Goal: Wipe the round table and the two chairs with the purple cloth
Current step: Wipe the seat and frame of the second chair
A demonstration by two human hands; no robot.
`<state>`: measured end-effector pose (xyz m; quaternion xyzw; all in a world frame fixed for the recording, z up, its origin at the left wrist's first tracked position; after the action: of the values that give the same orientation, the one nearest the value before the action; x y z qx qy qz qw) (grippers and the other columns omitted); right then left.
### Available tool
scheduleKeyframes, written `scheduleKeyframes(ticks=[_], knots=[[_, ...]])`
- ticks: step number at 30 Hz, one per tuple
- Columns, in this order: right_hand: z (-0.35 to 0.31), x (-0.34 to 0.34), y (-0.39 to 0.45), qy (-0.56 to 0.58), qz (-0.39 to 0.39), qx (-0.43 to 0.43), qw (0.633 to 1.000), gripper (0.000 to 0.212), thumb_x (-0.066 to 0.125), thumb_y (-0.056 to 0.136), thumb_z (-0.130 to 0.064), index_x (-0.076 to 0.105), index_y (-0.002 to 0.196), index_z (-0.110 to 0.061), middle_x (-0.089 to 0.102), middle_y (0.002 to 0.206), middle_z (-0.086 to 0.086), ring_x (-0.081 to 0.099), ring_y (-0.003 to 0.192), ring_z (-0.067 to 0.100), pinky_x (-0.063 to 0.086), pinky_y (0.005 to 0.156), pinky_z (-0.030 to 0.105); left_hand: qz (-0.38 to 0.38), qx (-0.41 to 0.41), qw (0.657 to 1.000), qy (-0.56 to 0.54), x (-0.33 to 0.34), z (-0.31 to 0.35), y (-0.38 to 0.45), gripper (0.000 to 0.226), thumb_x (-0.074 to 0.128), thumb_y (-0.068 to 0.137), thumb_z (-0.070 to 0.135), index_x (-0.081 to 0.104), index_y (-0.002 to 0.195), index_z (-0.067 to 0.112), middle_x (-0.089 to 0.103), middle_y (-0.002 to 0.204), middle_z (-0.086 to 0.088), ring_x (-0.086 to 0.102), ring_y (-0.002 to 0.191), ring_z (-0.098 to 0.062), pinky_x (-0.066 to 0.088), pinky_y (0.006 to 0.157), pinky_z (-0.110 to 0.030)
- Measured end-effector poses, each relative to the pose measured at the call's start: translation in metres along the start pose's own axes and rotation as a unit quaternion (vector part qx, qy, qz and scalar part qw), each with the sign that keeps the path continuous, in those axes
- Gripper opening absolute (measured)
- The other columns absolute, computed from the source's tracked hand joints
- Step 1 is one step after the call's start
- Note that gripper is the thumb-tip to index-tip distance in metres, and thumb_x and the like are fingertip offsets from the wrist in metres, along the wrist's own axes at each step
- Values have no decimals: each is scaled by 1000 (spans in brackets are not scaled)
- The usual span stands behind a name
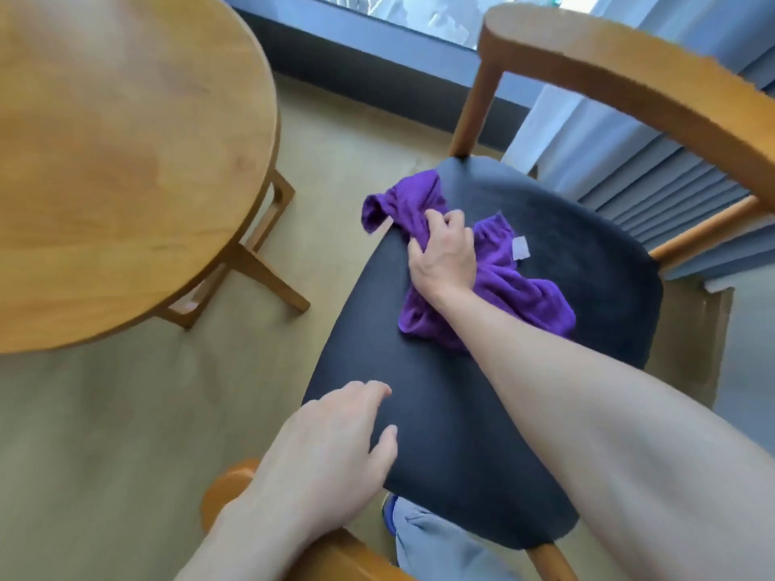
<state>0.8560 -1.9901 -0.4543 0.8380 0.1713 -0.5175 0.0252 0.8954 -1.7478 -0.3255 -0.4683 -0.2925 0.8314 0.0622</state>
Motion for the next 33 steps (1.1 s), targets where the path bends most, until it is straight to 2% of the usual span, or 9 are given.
scheduleKeyframes(ticks=[8, 13, 16, 19, 22, 26, 29, 31, 33], knots=[[-29, 33, -135, -70, -129, -168, 975, 36, 57, 95, -35, 51, 127, -18, 46, 122, 10, 54, 104, 34, 48, 81, 44, 181, -17, 983, 31, -21, 6, -42, 21, 52, 95, 34, 65, 108, 23, 70, 99, 4, 66, 92, -23, 50, 83, -39], [-19, 38, -254, -73, -298, -323, 895, 36, 55, 98, -36, 50, 131, -22, 46, 114, 9, 58, 98, 34, 49, 71, 43, 221, -64, 972, 53, 2, -4, -88, 25, 46, 86, 28, 68, 86, 19, 69, 86, 2, 61, 95, -24, 34, 113, -42], [-15, 28, -254, -105, -379, -337, 855, 29, 54, 98, -32, 53, 125, -24, 46, 106, 5, 60, 93, 32, 50, 74, 42, 244, -70, 966, 56, 10, -1, -92, 31, 44, 85, 29, 74, 82, 20, 70, 87, 5, 57, 100, -20, 21, 122, -42], [-21, 8, -211, -113, -315, -289, 897, 16, 56, 92, -30, 61, 106, -24, 52, 107, 4, 63, 102, 32, 53, 83, 41, 265, -65, 962, 29, 10, -2, -89, 28, 46, 82, 29, 72, 79, 21, 70, 84, 6, 56, 99, -20, 19, 122, -40], [-35, -12, -158, 17, -191, -146, 970, 25, 58, 90, -28, 65, 112, -20, 55, 115, 8, 60, 107, 31, 49, 95, 40, 270, -63, 960, 27, 9, 0, -90, 27, 46, 80, 29, 72, 77, 22, 69, 83, 6, 57, 100, -20, 19, 122, -39], [-71, 2, -148, 138, -175, -108, 969, 39, 56, 87, -33, 57, 124, -22, 46, 120, 2, 56, 100, 22, 48, 93, 36, 260, -68, 963, 28, 9, -1, -90, 28, 47, 81, 30, 73, 79, 21, 68, 83, 6, 55, 103, -20, 17, 123, -38], [-74, 38, -195, -26, -303, -291, 907, 41, 53, 91, -36, 51, 129, -20, 48, 129, 6, 50, 118, 29, 44, 100, 43, 253, -68, 964, 42, 9, 0, -92, 27, 48, 80, 29, 72, 83, 18, 70, 87, 2, 56, 103, -22, 20, 123, -40], [-64, 50, -221, -180, -298, -453, 820, 42, 47, 92, -45, 54, 127, -23, 53, 124, -1, 46, 120, 29, 38, 101, 45, 251, -65, 965, 42, 9, 2, -92, 27, 49, 79, 28, 73, 84, 16, 71, 89, 1, 57, 103, -24, 22, 123, -42], [-64, 53, -224, -218, -270, -531, 773, 53, 38, 87, -53, 56, 127, -24, 54, 120, -5, 43, 126, 29, 26, 112, 50, 257, -63, 963, 41, 7, 1, -91, 26, 51, 78, 27, 73, 84, 14, 71, 88, -1, 59, 101, -25, 25, 122, -43]])
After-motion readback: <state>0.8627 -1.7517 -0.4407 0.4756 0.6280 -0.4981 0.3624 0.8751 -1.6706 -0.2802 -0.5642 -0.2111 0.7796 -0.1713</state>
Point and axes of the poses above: each hand's wrist, its own y-axis towards the middle knuckle, its own x-axis out of the palm, z = x × y, the point moved 6 cm from there along y, towards the middle knuckle
